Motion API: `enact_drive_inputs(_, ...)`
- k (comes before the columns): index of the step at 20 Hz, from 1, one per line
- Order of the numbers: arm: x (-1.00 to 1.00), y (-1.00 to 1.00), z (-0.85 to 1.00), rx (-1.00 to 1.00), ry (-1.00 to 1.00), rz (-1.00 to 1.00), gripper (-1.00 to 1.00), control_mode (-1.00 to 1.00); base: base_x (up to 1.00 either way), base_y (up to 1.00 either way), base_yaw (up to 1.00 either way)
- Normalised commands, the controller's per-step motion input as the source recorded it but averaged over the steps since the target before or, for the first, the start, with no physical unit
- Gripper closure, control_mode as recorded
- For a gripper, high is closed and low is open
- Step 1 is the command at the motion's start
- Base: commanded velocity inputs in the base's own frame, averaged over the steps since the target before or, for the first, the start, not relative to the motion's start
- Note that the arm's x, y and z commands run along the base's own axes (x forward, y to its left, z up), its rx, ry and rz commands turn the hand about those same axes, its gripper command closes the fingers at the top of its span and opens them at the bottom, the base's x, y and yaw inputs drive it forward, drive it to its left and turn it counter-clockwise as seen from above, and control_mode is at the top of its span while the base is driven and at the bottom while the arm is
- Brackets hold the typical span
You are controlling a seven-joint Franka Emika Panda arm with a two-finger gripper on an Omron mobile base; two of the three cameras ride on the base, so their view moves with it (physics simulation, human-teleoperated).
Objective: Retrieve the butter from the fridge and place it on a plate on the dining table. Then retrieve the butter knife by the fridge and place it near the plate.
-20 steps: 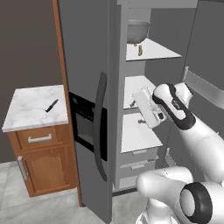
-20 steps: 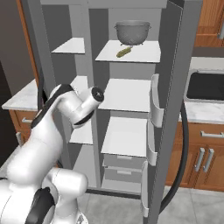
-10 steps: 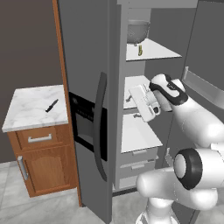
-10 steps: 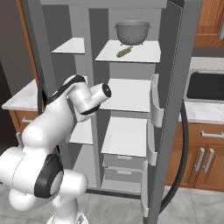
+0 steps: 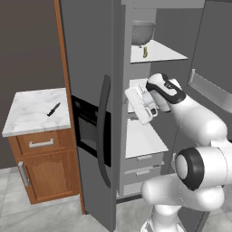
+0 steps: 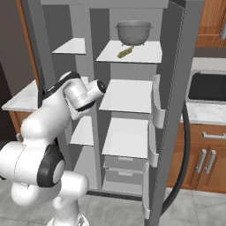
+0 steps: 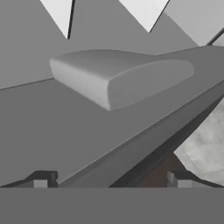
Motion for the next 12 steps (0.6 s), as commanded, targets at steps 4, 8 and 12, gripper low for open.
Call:
enact_drive_inputs(4, 0.0, 0.23, 0.0, 0.0, 0.03, 0.0, -1.0, -1.0, 0.0, 0.0, 0.0)
enact_drive_inputs(8, -0.01, 0.3, 0.02, 0.0, 0.08, 0.01, -1.0, -1.0, 0.0, 0.0, 0.0)
enact_drive_inputs(12, -0.03, 0.35, 0.02, 0.0, 0.1, 0.02, -1.0, -1.0, 0.0, 0.0, 0.0)
